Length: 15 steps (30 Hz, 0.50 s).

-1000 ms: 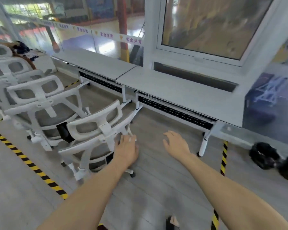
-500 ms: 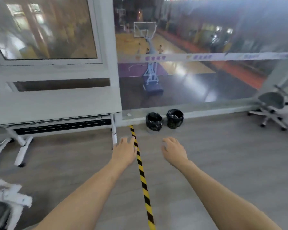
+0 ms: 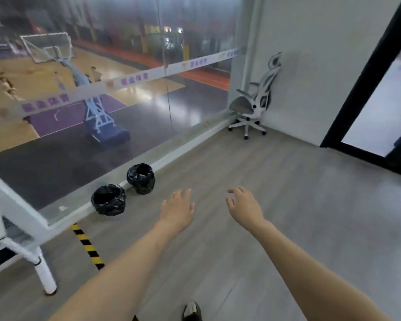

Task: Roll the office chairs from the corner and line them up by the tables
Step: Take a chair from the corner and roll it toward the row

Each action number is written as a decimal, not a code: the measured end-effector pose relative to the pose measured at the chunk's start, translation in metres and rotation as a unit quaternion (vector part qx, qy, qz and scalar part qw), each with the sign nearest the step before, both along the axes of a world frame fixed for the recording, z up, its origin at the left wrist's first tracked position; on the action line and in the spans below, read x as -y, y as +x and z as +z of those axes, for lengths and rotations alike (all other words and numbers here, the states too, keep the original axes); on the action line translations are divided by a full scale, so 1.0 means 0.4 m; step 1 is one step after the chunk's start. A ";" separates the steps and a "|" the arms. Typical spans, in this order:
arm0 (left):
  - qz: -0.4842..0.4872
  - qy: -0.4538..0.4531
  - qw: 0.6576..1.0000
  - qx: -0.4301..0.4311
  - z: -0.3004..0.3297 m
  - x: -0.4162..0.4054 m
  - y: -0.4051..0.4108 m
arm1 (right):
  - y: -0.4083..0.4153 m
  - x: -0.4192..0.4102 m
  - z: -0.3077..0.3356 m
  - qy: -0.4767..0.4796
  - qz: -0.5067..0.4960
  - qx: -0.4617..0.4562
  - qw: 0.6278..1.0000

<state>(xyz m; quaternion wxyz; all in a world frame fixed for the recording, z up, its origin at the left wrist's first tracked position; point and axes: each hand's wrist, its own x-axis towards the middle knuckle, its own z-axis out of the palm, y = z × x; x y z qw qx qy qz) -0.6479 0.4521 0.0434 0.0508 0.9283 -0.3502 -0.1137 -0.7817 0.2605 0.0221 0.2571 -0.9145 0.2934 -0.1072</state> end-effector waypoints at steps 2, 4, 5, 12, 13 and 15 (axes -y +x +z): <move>-0.032 -0.007 0.999 0.008 -0.010 0.129 0.056 | 0.034 0.104 -0.004 -0.010 -0.016 -0.002 1.000; -0.060 -0.014 0.998 0.017 -0.015 0.257 0.123 | 0.083 0.217 -0.003 -0.021 -0.029 -0.005 0.999; -0.071 -0.019 0.997 0.018 -0.013 0.321 0.162 | 0.112 0.276 0.002 -0.027 -0.037 -0.004 0.999; -0.129 -0.042 0.991 0.022 0.041 0.763 0.471 | 0.333 0.659 0.062 -0.026 -0.101 -0.023 0.994; -0.134 -0.043 0.990 0.025 0.049 0.829 0.512 | 0.366 0.714 0.075 -0.031 -0.108 -0.022 0.993; -0.148 -0.050 0.988 0.016 0.062 0.958 0.581 | 0.428 0.819 0.103 -0.033 -0.128 -0.009 0.991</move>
